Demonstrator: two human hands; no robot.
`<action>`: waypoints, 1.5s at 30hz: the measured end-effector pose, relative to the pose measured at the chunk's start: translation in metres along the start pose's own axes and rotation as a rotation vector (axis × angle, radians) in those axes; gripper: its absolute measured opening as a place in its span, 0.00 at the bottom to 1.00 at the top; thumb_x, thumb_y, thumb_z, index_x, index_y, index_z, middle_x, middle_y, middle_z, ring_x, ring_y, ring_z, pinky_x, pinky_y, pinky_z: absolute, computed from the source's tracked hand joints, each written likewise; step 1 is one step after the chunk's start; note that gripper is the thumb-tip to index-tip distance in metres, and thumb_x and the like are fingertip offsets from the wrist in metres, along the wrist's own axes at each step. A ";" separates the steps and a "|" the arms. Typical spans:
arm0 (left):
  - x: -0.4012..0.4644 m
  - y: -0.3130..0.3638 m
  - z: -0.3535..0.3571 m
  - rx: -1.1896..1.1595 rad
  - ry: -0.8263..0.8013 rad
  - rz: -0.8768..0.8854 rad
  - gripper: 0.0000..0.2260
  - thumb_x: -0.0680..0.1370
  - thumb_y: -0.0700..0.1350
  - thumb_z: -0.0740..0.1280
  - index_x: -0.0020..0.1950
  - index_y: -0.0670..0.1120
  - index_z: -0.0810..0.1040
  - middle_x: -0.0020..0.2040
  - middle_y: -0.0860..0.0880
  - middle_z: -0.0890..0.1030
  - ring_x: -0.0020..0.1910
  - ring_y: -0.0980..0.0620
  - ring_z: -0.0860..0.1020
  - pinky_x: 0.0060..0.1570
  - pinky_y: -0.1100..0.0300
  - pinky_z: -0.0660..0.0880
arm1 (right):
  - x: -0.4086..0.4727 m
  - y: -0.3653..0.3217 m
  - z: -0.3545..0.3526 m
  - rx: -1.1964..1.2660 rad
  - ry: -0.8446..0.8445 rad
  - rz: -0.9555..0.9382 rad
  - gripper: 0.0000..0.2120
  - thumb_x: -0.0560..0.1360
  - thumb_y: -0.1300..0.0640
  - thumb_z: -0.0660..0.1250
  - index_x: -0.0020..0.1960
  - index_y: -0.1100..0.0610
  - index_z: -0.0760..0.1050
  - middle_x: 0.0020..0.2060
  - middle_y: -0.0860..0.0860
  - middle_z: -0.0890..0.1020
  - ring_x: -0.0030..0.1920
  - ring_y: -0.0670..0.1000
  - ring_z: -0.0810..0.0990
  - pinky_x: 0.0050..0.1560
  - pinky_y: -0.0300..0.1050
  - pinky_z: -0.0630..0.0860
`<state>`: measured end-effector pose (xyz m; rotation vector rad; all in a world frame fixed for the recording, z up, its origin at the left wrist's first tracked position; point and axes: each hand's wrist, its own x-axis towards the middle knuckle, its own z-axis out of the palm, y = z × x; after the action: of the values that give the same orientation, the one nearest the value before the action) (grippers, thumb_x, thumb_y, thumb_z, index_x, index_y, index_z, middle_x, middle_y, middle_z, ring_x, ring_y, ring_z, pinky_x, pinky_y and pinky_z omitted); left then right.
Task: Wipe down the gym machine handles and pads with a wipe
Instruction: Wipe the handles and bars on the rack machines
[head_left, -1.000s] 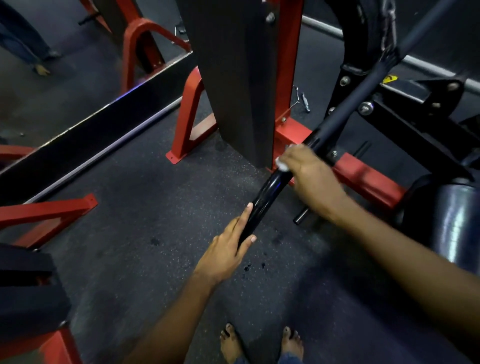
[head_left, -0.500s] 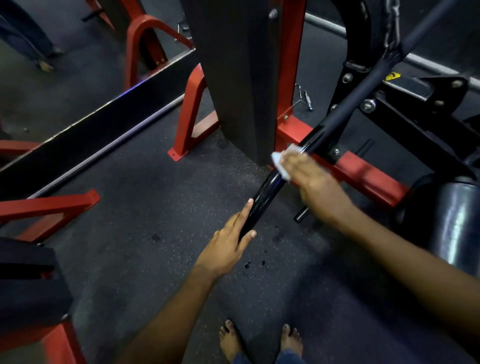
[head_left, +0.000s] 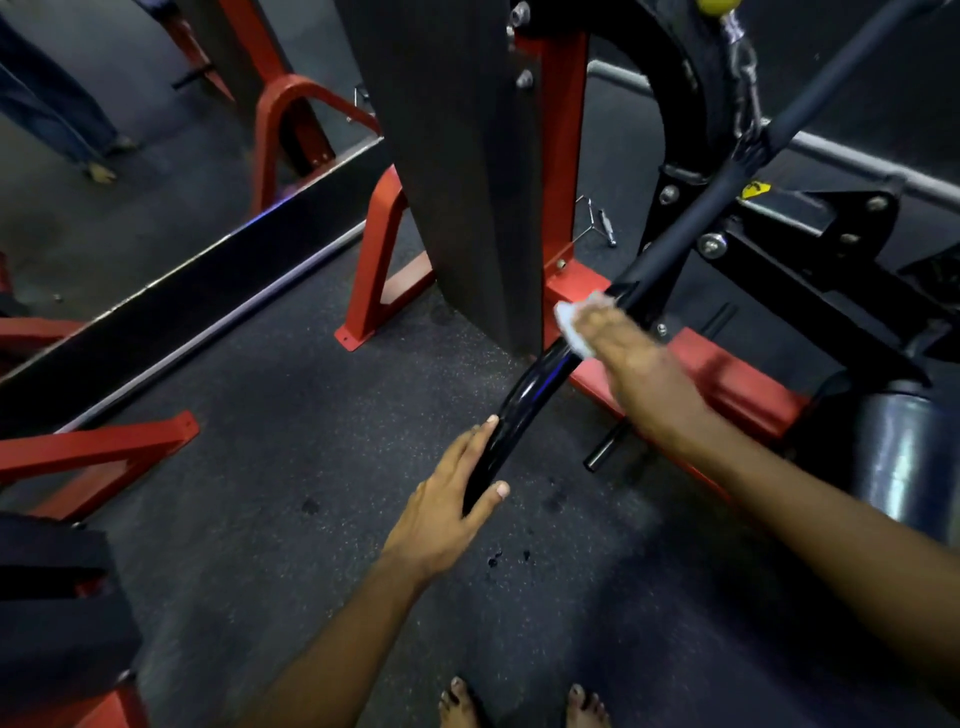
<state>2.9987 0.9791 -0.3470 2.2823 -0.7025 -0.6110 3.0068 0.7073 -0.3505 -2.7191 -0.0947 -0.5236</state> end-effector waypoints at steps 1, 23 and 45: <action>0.013 0.009 -0.003 0.012 0.037 0.042 0.28 0.79 0.64 0.56 0.73 0.73 0.41 0.78 0.60 0.54 0.74 0.56 0.61 0.71 0.47 0.64 | -0.006 -0.004 0.001 -0.028 -0.034 -0.117 0.23 0.75 0.71 0.52 0.68 0.65 0.69 0.67 0.61 0.71 0.69 0.59 0.68 0.73 0.48 0.58; 0.111 0.053 0.009 -0.071 0.044 0.064 0.24 0.81 0.53 0.61 0.70 0.73 0.54 0.64 0.53 0.77 0.57 0.53 0.77 0.53 0.65 0.70 | -0.003 0.080 -0.014 -0.092 -0.096 -0.231 0.26 0.74 0.71 0.54 0.72 0.63 0.63 0.70 0.60 0.66 0.71 0.57 0.64 0.74 0.45 0.52; 0.124 0.059 0.003 -0.101 0.013 0.035 0.22 0.77 0.64 0.60 0.70 0.73 0.59 0.71 0.59 0.69 0.69 0.60 0.69 0.68 0.57 0.67 | 0.067 0.118 -0.045 -0.163 -0.110 0.169 0.19 0.77 0.67 0.54 0.66 0.64 0.72 0.66 0.59 0.72 0.71 0.58 0.66 0.75 0.53 0.53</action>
<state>3.0706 0.8627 -0.3362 2.1747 -0.6881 -0.6014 3.0694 0.5807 -0.3274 -2.8796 0.1549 -0.3460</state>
